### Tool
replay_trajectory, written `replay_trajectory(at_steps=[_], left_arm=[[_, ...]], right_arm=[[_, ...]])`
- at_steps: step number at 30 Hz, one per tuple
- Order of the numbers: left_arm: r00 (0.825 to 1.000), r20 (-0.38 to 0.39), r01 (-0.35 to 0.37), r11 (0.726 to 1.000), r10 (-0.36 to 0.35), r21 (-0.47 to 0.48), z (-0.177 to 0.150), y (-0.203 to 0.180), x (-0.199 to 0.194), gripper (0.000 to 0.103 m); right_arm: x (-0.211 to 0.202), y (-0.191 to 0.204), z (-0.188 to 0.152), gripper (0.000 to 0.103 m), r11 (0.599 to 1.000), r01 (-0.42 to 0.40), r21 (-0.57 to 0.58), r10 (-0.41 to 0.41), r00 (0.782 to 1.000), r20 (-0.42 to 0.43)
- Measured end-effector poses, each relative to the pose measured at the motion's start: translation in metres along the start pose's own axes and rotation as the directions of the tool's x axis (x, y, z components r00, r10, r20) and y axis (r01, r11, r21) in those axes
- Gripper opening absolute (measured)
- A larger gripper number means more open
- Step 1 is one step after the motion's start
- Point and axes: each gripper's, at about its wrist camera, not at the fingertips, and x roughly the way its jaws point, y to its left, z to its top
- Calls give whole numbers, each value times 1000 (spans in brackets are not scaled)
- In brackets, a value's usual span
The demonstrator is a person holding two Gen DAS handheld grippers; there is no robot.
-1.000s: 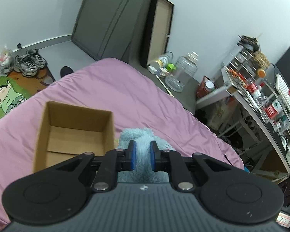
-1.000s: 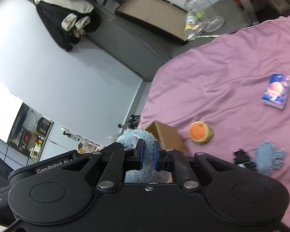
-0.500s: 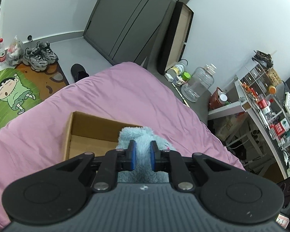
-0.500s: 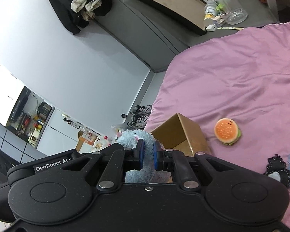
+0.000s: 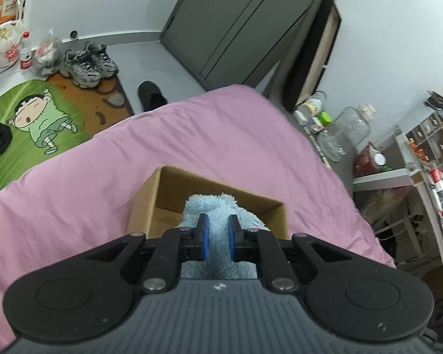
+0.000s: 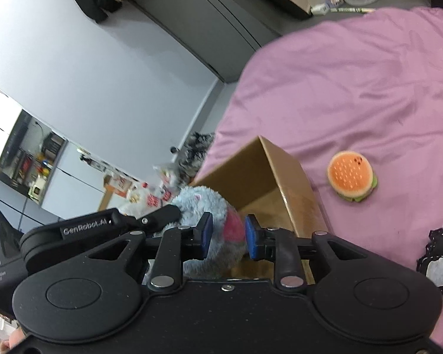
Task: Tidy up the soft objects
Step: 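Carry the grey-blue plush with the left tool over the cardboard box, then open the left tool to drop the plush into the box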
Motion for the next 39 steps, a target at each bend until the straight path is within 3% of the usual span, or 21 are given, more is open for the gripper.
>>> replay_trajectory(at_steps=[7, 13, 18, 25, 28, 31, 33, 39], left_arm=[[999, 4, -50, 999, 50, -8, -1, 8, 18, 12], [994, 57, -99, 995, 97, 28, -5, 8, 21, 13], [994, 19, -111, 993, 110, 29, -6, 13, 33, 13], [990, 30, -143, 988, 141, 58, -3, 1, 23, 17], [987, 18, -158, 986, 157, 61, -3, -4, 15, 22], [983, 16, -182, 980, 181, 82, -4, -12, 6, 41], [983, 19, -182, 978, 181, 103, -6, -18, -1, 60], [983, 44, -180, 974, 176, 140, -12, -37, -26, 80]], right_arm=[[13, -4, -3, 27, 1000, 25, -15, -26, 999, -47], [16, -11, -4, 27, 999, 32, -7, -33, 998, -54], [16, -12, -5, 27, 1000, 24, -7, -25, 998, -55], [8, -13, -5, 31, 1000, 28, 11, -27, 998, -51], [-1, -10, -5, 34, 1000, 28, 5, -27, 999, -35], [-13, -8, -4, 43, 999, 41, 0, -41, 999, -15], [-22, -8, -4, 48, 999, 54, -4, -54, 999, 0], [-52, -11, -6, 58, 994, 107, -21, -106, 994, 41]])
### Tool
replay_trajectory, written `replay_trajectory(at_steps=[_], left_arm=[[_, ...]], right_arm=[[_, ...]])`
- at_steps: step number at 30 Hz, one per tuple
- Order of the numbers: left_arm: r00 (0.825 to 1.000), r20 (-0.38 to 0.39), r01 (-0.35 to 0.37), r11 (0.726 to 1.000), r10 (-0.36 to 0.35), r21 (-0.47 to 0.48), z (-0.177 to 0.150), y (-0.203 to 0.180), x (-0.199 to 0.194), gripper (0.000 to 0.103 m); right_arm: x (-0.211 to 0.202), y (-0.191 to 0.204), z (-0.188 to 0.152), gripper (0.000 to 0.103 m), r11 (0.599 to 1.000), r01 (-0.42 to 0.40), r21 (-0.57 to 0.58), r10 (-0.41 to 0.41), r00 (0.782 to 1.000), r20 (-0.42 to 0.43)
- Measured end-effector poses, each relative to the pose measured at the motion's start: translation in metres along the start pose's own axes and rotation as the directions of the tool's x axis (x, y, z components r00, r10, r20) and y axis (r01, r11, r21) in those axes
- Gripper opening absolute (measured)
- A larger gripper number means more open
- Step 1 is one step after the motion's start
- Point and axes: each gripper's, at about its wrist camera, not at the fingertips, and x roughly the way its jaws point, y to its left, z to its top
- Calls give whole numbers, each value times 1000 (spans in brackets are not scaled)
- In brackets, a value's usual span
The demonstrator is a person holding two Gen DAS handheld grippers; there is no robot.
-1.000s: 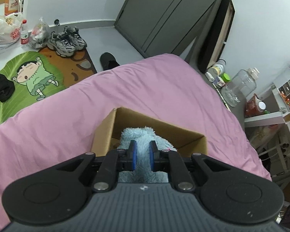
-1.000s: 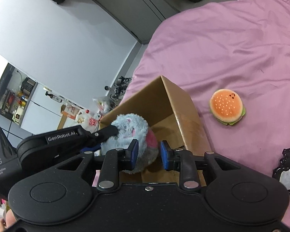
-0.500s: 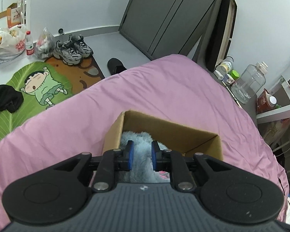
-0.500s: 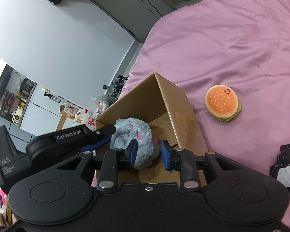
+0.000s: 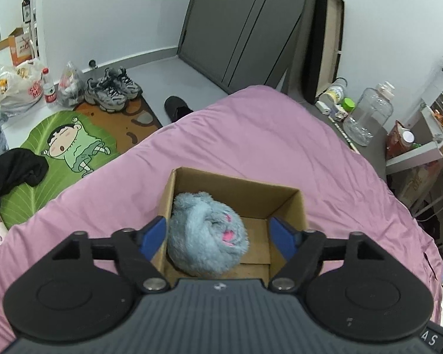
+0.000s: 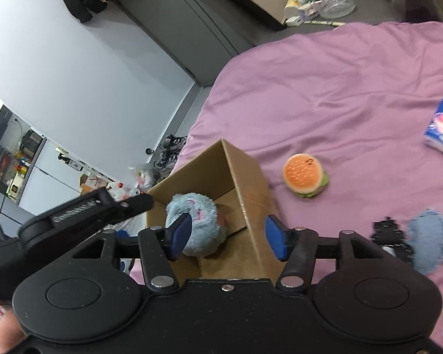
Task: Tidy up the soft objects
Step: 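Open the left tool to drop the plush into the box, then grasp the black-and-white plush with the left tool while the right tool grasps the bubble-wrap bag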
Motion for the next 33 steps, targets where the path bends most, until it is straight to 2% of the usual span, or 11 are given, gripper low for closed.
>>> replay_trajectory(at_steps=[4, 8, 12, 16, 18, 22, 25, 33], left_arm=[[1000, 3, 7, 999, -7, 39, -4, -10, -15, 83], [1000, 6, -7, 996, 6, 84, -11, -22, -32, 85], [1000, 9, -10, 994, 9, 109, -20, -32, -47, 87], [1000, 23, -21, 991, 18, 135, -26, -44, -62, 91], [999, 26, -32, 988, 29, 151, -29, -51, -67, 91], [1000, 25, -10, 988, 7, 152, -33, -63, -79, 92], [998, 63, -13, 983, 2, 182, -39, -74, -93, 102], [997, 74, 11, 974, -28, 227, -49, -100, -111, 103]], right_arm=[[-22, -3, -1, 71, 1000, 12, -19, -11, 999, 39], [-43, -8, 1, 77, 1000, 15, -24, -13, 998, 67], [-64, -13, 1, 92, 1000, 10, -26, -8, 996, 92], [-85, -16, -2, 99, 998, 15, -58, -9, 994, 111], [-94, -19, -3, 100, 998, 21, -67, -13, 993, 114], [-115, -25, -2, 103, 996, 29, -87, -19, 993, 120], [-130, -34, -1, 103, 995, 41, -93, -29, 991, 131], [-157, -62, 1, 103, 995, 82, -62, -70, 983, 169]])
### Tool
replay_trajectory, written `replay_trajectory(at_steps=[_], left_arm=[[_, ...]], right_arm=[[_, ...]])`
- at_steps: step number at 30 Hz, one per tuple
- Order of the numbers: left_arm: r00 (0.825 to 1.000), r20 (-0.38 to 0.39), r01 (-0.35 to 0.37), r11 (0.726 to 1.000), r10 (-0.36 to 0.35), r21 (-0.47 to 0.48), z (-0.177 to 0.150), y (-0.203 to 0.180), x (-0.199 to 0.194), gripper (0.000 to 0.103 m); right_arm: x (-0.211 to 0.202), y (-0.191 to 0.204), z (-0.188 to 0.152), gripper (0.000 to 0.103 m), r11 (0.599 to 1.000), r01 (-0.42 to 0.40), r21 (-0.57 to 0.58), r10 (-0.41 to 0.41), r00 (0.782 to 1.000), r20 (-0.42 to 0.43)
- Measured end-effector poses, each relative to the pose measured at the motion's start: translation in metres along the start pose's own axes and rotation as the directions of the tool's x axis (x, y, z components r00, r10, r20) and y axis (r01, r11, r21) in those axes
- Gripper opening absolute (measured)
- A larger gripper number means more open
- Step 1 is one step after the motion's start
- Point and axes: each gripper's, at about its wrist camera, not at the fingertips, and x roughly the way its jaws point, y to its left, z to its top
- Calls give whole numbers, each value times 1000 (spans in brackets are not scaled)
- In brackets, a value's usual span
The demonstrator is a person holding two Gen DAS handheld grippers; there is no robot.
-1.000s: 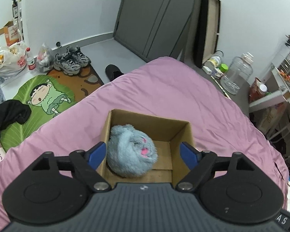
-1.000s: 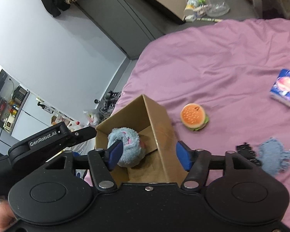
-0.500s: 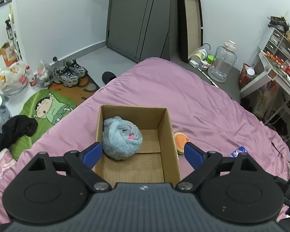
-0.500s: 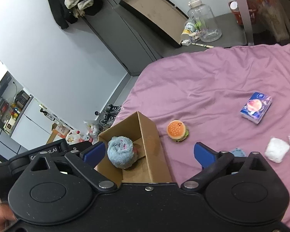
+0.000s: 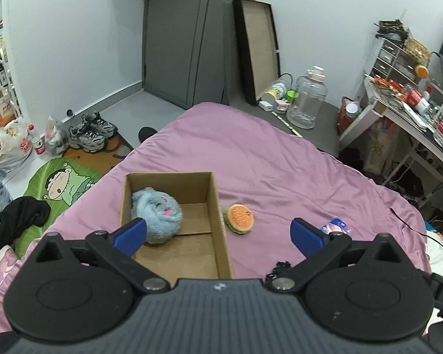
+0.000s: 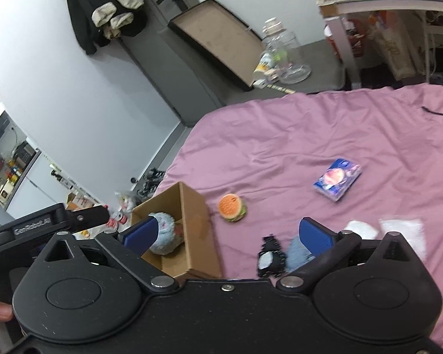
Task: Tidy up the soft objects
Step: 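Grasp the black-and-white plush with the left tool while the right tool grasps the bubble-wrap bag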
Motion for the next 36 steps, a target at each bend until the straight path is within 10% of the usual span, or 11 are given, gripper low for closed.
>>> replay_trajectory(at_steps=[36], left_arm=[[983, -178, -29, 996, 44, 87, -53, -100, 74, 101]], right_arm=[[7, -160, 7, 103, 944, 198, 264, -179, 979, -95]])
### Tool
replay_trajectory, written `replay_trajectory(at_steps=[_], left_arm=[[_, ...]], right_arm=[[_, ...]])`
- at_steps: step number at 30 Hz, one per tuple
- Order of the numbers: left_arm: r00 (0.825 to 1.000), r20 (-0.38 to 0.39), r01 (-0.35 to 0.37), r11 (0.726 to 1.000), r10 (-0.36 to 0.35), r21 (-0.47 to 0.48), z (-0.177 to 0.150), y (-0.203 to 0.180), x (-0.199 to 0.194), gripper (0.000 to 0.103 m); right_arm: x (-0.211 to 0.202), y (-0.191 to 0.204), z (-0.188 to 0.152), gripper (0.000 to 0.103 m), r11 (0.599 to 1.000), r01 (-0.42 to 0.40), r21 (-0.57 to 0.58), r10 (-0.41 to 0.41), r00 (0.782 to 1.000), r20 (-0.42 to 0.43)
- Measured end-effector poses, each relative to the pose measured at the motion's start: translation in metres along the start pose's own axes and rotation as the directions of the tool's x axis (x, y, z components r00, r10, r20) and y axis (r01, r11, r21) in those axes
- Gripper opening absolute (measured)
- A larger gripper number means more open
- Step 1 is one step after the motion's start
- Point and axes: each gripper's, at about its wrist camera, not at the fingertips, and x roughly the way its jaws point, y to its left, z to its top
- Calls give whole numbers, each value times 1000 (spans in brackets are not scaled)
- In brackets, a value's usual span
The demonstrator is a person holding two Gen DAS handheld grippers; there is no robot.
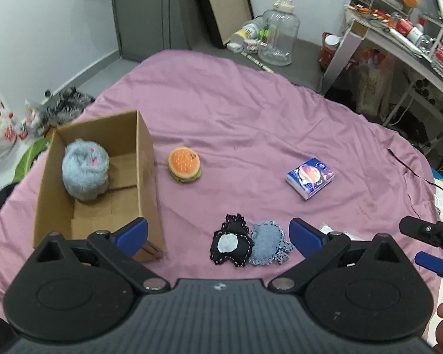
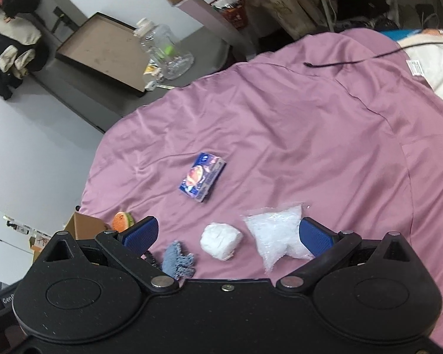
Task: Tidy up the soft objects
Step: 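Grasp the black-and-white plush with the left tool while the right tool grasps the bubble-wrap bag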
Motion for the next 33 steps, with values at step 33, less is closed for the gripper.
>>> replay_trajectory(at_steps=[33], left_arm=[[986, -143, -105, 989, 89, -104, -21, -17, 119, 76]], right_arm=[[110, -28, 8, 84, 987, 133, -89, -152, 957, -246]])
